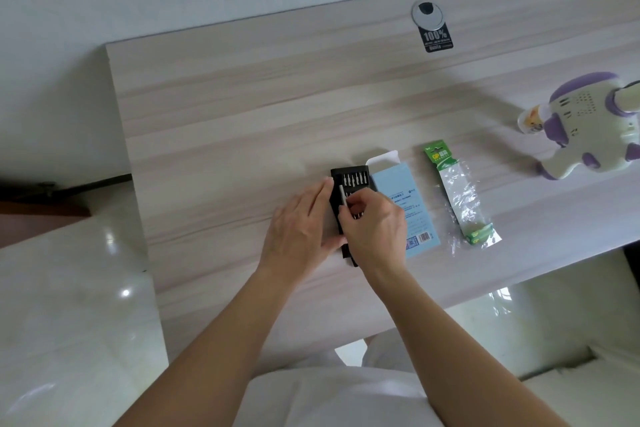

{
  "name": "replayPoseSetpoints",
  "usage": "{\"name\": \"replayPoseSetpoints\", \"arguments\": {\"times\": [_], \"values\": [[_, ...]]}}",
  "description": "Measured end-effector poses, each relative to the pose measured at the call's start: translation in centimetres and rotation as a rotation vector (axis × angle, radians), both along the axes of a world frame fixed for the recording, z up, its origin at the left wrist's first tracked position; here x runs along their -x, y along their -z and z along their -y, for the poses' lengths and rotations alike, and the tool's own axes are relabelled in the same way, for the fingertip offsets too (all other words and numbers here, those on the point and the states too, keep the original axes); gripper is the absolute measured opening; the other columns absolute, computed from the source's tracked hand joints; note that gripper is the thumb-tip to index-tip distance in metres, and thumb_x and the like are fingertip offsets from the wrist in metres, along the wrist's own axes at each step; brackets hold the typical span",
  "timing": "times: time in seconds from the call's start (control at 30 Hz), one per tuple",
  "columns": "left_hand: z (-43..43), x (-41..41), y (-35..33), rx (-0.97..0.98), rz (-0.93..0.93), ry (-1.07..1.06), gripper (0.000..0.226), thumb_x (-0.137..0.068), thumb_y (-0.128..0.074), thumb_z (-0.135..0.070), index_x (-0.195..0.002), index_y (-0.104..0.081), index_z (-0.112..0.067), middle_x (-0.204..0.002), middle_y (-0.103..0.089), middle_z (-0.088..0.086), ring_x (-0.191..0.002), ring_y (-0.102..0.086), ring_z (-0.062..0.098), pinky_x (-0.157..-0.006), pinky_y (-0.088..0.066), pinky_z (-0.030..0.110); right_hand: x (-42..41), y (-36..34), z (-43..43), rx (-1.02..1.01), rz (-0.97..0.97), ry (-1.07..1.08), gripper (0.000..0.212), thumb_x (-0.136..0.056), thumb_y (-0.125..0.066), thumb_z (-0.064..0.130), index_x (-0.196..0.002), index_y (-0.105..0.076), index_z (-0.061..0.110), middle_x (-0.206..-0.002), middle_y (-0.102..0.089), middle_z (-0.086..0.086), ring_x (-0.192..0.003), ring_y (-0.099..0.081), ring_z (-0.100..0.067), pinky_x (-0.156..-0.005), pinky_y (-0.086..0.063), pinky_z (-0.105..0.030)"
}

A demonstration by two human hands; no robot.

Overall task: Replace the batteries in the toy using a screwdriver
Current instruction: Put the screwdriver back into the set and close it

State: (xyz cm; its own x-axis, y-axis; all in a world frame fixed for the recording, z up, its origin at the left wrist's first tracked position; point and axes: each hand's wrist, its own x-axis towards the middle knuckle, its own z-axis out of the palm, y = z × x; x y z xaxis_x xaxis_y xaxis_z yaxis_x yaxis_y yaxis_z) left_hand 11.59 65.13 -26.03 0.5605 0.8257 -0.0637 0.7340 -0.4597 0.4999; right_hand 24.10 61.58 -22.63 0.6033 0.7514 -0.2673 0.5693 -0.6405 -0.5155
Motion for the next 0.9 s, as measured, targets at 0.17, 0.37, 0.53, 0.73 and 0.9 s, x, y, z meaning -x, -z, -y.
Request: {"name": "replayPoseSetpoints", "arguments": {"times": [0.17, 0.37, 0.53, 0.73, 0.9], "values": [[-0.5, 0.2, 0.5, -0.02, -0.009, 0.046, 0.084, -0.076, -0.05, -0.055, -0.149, -0.044, -0.016, -0.156, -0.044, -0.002, -0.139, -0.047, 0.016, -0.094, -0.047, 0.038, 0.4, 0.3, 0.2, -0.019, 0.054, -0.025, 0.009, -0.086, -0.07, 0.026, -0.083, -0.066, 0.018, -0.08, -0.065, 0.005, -0.071, -0.057, -0.017, -0.061, -0.039, -0.031], [-0.4, 0.3, 1.1, -0.03, -0.068, 0.043, 0.086, -0.08, -0.047, -0.058, -0.154, -0.033, -0.017, -0.163, -0.03, -0.004, -0.149, -0.031, 0.014, -0.104, -0.038, 0.037, 0.9, 0.6, 0.3, -0.069, 0.112, -0.011, 0.013, -0.087, -0.07, 0.027, -0.08, -0.065, 0.017, -0.077, -0.064, 0.003, -0.064, -0.057, -0.022, -0.055, -0.037, -0.029], [-0.4, 0.3, 1.3, -0.022, -0.077, 0.039, 0.089, -0.078, -0.057, -0.057, -0.155, -0.031, -0.021, -0.164, -0.026, -0.005, -0.15, -0.03, 0.014, -0.106, -0.035, 0.038, 0.7, 0.6, 0.3, -0.061, 0.096, -0.029, 0.015, -0.087, -0.072, 0.03, -0.081, -0.064, 0.018, -0.08, -0.064, 0.005, -0.066, -0.056, -0.021, -0.055, -0.042, -0.031], [-0.5, 0.5, 1.4, -0.023, -0.092, 0.061, 0.083, -0.076, -0.05, -0.065, -0.152, -0.037, -0.035, -0.164, -0.028, -0.005, -0.149, -0.031, 0.016, -0.108, -0.035, 0.039, 0.5, 0.8, 0.4, -0.063, 0.086, -0.024, 0.017, -0.086, -0.073, 0.032, -0.082, -0.063, 0.018, -0.08, -0.064, 0.007, -0.066, -0.054, -0.02, -0.054, -0.038, -0.031], [-0.4, 0.5, 1.4, -0.074, -0.074, 0.063, 0.079, -0.078, -0.049, -0.065, -0.149, -0.044, -0.032, -0.161, -0.035, -0.002, -0.146, -0.037, 0.019, -0.105, -0.039, 0.041, 0.3, 0.9, 0.4, -0.069, 0.051, -0.031, 0.017, -0.084, -0.075, 0.031, -0.081, -0.063, 0.019, -0.079, -0.064, 0.006, -0.068, -0.057, -0.02, -0.055, -0.044, -0.033]]}}
